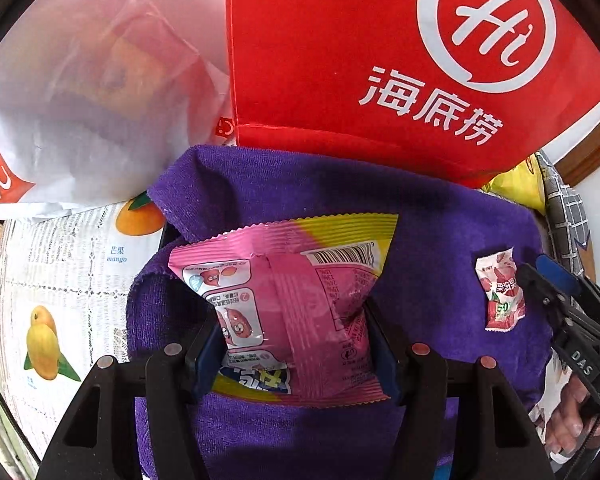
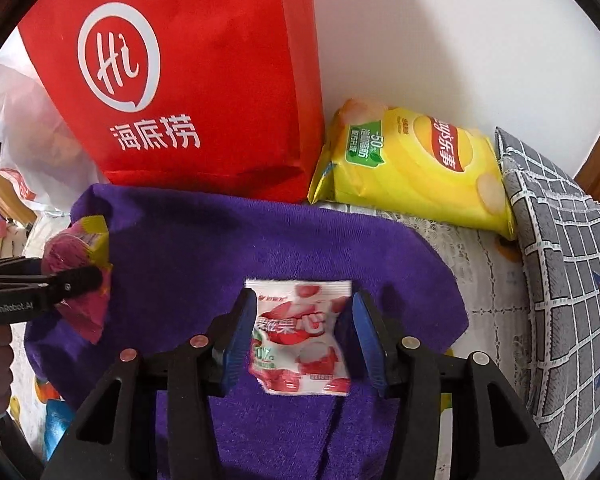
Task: Organize snacks
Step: 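Open both tools to drop the packets onto the purple towel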
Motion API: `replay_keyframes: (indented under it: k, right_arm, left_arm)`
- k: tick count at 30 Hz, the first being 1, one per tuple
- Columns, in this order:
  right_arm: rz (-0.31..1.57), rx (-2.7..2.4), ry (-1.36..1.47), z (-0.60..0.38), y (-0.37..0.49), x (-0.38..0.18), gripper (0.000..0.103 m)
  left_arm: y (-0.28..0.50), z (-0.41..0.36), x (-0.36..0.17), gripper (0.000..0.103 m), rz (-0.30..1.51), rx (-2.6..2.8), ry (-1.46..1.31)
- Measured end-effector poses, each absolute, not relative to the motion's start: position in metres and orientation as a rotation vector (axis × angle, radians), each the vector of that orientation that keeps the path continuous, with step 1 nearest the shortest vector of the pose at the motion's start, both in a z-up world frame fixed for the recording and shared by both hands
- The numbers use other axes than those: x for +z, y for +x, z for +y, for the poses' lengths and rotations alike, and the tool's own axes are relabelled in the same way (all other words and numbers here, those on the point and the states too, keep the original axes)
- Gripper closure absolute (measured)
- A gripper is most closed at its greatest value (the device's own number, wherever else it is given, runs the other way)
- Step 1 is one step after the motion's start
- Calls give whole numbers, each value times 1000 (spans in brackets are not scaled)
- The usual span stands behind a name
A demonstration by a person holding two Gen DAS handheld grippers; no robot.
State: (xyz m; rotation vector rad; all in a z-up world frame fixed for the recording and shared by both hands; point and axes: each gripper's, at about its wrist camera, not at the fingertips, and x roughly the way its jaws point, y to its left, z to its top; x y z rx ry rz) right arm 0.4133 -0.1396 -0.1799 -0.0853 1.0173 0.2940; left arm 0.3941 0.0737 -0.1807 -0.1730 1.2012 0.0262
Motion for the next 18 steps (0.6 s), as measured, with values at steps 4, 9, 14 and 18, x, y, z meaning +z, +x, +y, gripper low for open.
replay_keyframes:
  k: [4, 9, 14, 18]
  right_arm:
    - [979, 298, -100, -140, 408, -167, 39]
    - [916, 288, -119, -133, 398, -142, 25]
    - [883, 251, -141, -128, 390, -125, 20]
    - [810, 180, -155, -133, 378, -102, 19]
  left_arm:
    - [394, 70, -178, 31, 1193, -2, -211]
    - [388, 61, -159, 22, 1122, 21, -154]
    - [381, 52, -143, 22, 1080, 41, -127]
    - [375, 53, -128, 22, 1037, 71, -109]
